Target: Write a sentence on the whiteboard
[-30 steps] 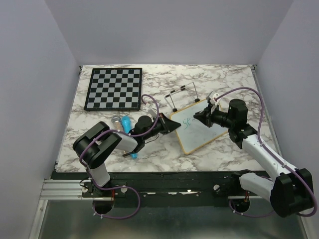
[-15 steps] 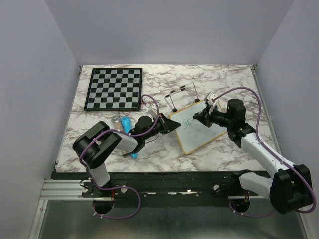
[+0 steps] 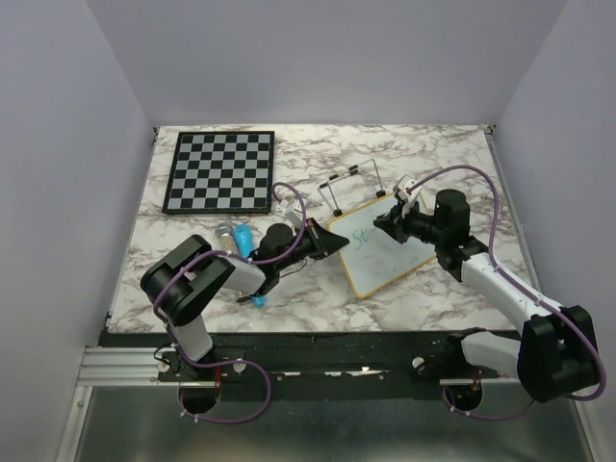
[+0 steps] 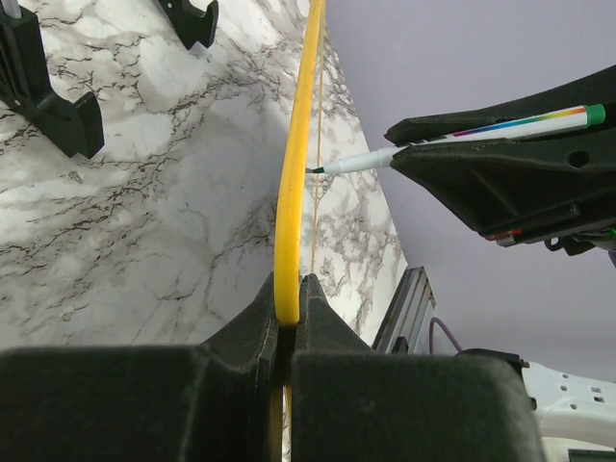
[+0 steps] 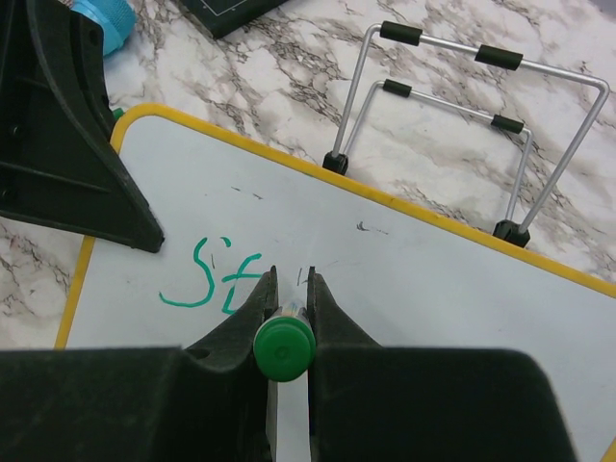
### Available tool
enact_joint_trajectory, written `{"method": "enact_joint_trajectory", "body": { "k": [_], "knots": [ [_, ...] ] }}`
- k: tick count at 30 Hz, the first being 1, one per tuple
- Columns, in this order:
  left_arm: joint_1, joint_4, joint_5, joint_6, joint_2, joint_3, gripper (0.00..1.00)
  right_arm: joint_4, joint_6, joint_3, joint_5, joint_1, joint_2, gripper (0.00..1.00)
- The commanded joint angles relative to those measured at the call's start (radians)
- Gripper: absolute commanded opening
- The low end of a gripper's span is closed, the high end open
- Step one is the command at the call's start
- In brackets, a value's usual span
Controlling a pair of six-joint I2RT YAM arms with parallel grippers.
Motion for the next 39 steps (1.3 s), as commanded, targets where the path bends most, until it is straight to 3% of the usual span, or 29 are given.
{"method": "enact_joint_trajectory", "body": {
  "k": [1,19,39],
  "knots": [
    [0.003,-0.008,0.013,0.036,0.014,-0.011,0.00,0.048,0.009,0.006,0.028,-0.005,0.027,0.01],
    [0.001,-0.008,0.014,0.036,0.019,-0.008,0.00,0.037,0.020,0.001,-0.103,-0.003,0.038,0.01],
    [0.003,-0.028,0.014,0.051,0.008,-0.005,0.00,-0.127,-0.040,0.050,-0.054,-0.005,0.064,0.01]
  ]
}}
